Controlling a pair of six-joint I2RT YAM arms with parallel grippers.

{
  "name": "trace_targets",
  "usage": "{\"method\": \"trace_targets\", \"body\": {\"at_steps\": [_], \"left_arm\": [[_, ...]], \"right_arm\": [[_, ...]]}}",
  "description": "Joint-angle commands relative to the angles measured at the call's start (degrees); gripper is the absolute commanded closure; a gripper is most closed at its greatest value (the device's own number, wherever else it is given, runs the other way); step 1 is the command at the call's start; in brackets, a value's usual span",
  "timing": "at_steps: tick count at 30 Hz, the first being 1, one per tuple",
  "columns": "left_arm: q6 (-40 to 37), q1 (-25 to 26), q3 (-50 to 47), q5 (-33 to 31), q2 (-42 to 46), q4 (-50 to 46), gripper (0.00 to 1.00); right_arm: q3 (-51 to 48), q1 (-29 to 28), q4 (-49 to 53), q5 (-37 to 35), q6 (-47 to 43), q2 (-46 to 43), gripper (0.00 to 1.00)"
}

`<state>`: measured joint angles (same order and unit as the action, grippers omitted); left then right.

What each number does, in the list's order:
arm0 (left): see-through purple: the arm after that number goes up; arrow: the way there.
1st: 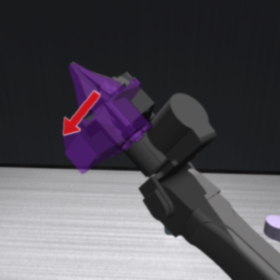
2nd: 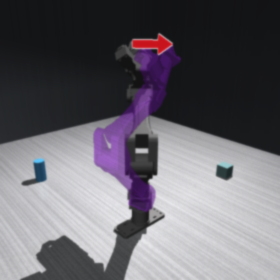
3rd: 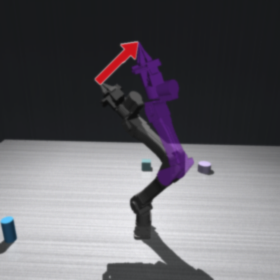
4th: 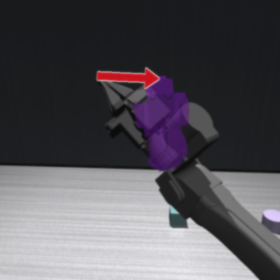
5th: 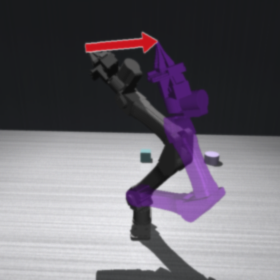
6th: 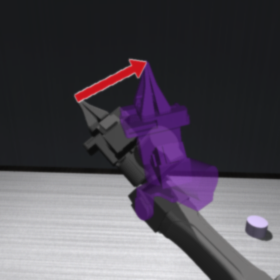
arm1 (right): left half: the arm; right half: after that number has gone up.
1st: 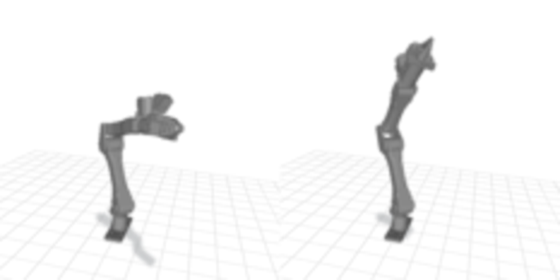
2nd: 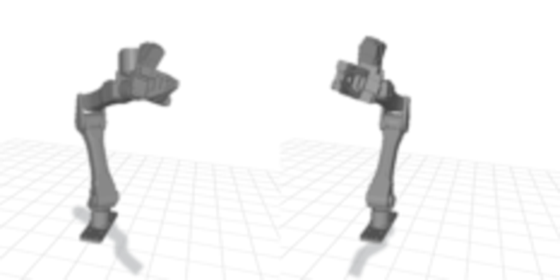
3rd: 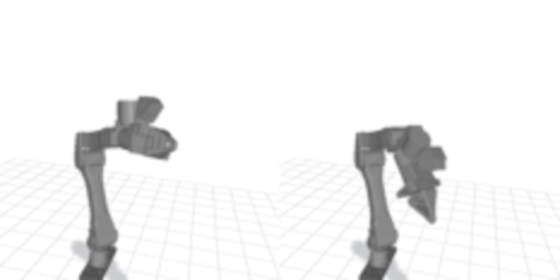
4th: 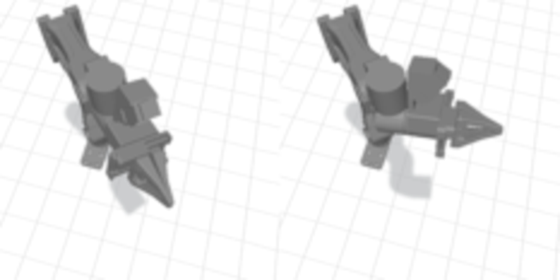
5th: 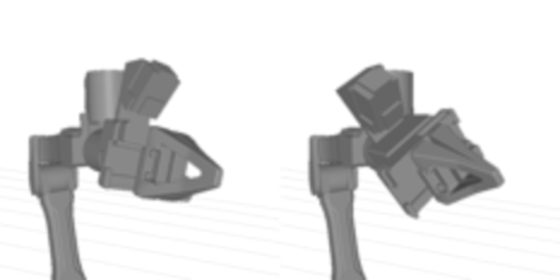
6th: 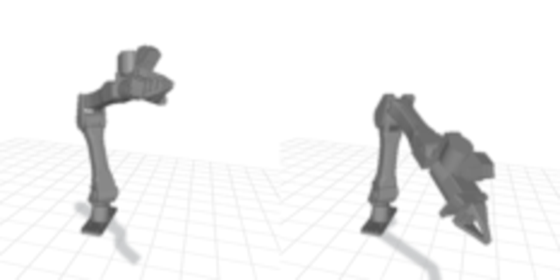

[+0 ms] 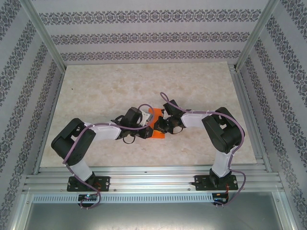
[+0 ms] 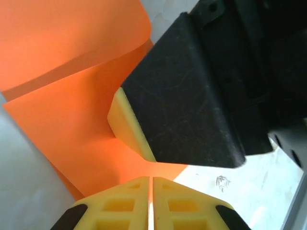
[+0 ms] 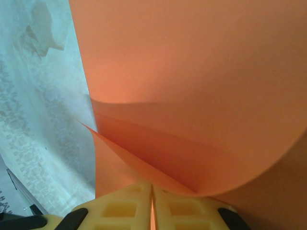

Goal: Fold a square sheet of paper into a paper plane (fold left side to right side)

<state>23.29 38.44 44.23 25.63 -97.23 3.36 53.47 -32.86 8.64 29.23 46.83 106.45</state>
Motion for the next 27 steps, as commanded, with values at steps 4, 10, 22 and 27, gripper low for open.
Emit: {"method": "trace_targets", "body": {"at_steps": [4,10,22,27], "left_arm": [[-0.15,0.41,1.74,-1.11,-2.81,-0.73,0.89],[-1.01,0.41,1.33,-3.44,-4.43,-2.76,0.89],[-1.24,0.41,-1.32,-3.39,-6.13,-1.53,0.9],[-1.3,0.46,-1.57,-2.3,-6.89,-0.56,0.91]], "right_arm": [[-2.23,0.78,4.64,-6.11,-0.77,2.27,0.9],[-2.33,0.87,3.87,-5.95,-0.77,1.49,0.89],[-0.73,4.56,8.77,-6.7,-6.05,-10.44,0.86],[0.34,2.3,7.29,-7.31,-4.87,-8.66,0.87]]}}
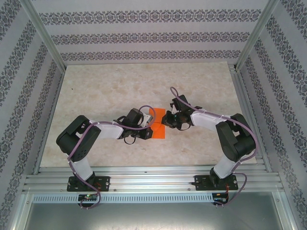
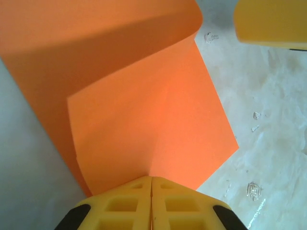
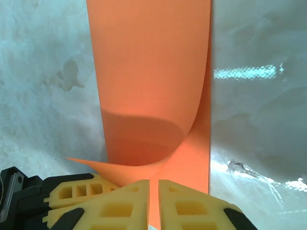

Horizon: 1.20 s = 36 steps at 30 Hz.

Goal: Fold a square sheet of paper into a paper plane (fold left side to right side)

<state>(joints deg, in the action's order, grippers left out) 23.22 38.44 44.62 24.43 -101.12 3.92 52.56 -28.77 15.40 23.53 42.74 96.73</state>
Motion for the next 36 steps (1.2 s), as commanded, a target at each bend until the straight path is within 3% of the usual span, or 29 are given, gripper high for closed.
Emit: {"method": "trace_targets", "body": {"at_steps": [1,13,19,25,36], "left_arm": [[-1.2,0.43,-1.99,-0.9,-3.09,-0.99,0.91],[-1.75,0.41,-2.06,-1.1,-3.88,-1.01,0.93],[-1.78,0.41,-2.38,-1.55,-4.0,-1.43,0.93],[-1.85,0.41,-3.44,-1.7,-4.08,-1.57,0.94],[-1.51,0.41,-5.46,-1.73,-3.89,-0.64,0.94]], "right_arm": [[1.62,-2.36,0.06,-1.61,-0.37,1.72,0.87],[4.84,-5.23,-2.39,-3.52,0.18,8.55,0.88],[6.78,-4.98,1.46,-7.72,-3.13,10.97,0.89],[7.07,-2.29,5.49,-12.43,-7.8,10.7,0.88],[10.57,5.3,7.6,-14.35,-13.42,11.29,0.88]]}}
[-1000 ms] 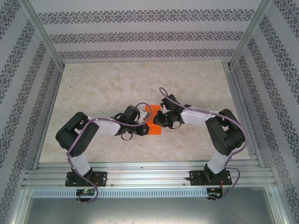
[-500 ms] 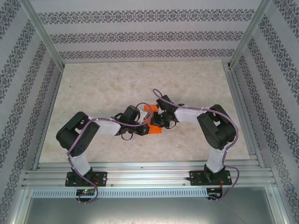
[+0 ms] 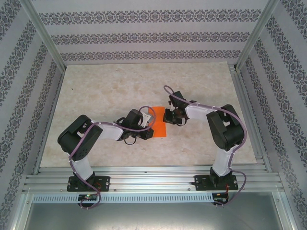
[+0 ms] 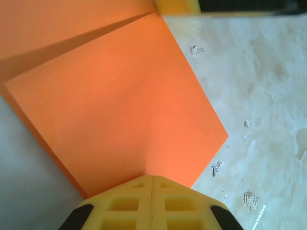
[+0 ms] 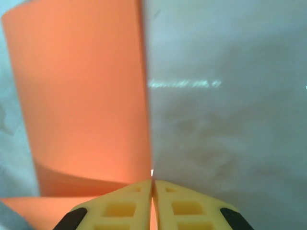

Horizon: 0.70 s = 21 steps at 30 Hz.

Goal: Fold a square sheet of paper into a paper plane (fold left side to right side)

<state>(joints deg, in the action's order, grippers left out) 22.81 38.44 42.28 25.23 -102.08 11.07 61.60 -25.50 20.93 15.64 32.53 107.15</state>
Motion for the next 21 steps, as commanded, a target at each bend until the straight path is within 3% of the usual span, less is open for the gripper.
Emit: {"method": "trace_targets", "body": {"at_steps": [1,9,15,21], "left_arm": [[-1.01,0.41,-3.03,-2.39,-2.89,-7.72,0.94],[-0.92,0.41,-1.9,-2.0,-2.59,-7.37,0.94],[-1.01,0.41,-1.61,-1.77,-2.42,-7.51,0.94],[-0.91,0.41,-2.12,-1.49,-1.69,-7.71,0.94]], "right_arm": [[1.63,2.2,2.22,-6.34,-3.48,0.16,0.89],[-1.76,-2.23,-0.19,-1.14,-0.67,-8.46,0.88],[-1.99,-6.54,-8.42,4.22,6.25,-3.45,0.88],[0.45,-7.18,-4.23,1.43,6.17,1.99,0.88]]}}
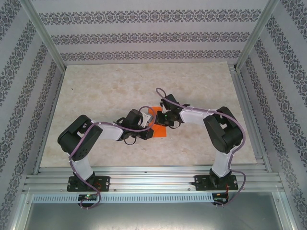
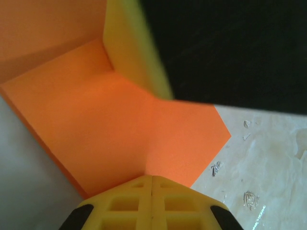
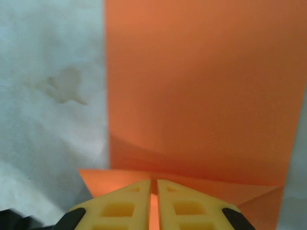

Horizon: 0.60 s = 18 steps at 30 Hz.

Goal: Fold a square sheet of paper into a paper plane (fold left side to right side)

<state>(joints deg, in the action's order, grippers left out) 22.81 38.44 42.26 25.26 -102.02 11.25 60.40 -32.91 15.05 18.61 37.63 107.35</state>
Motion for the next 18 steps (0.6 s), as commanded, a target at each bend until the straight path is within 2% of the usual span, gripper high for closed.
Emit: {"method": "trace_targets", "body": {"at_steps": [1,8,18], "left_arm": [[-0.75,0.41,-2.43,-1.44,-1.48,-7.89,0.93],[-0.7,0.42,-5.17,-1.11,0.32,-9.47,0.93],[1.31,0.41,-11.85,-1.61,4.69,-9.46,0.93]], "right_arm": [[1.83,0.33,3.03,-3.01,0.73,2.35,0.88],[1.97,1.77,7.87,-7.65,-1.03,5.08,0.88],[2.2,2.41,7.31,-6.67,-1.42,6.26,0.88]]}}
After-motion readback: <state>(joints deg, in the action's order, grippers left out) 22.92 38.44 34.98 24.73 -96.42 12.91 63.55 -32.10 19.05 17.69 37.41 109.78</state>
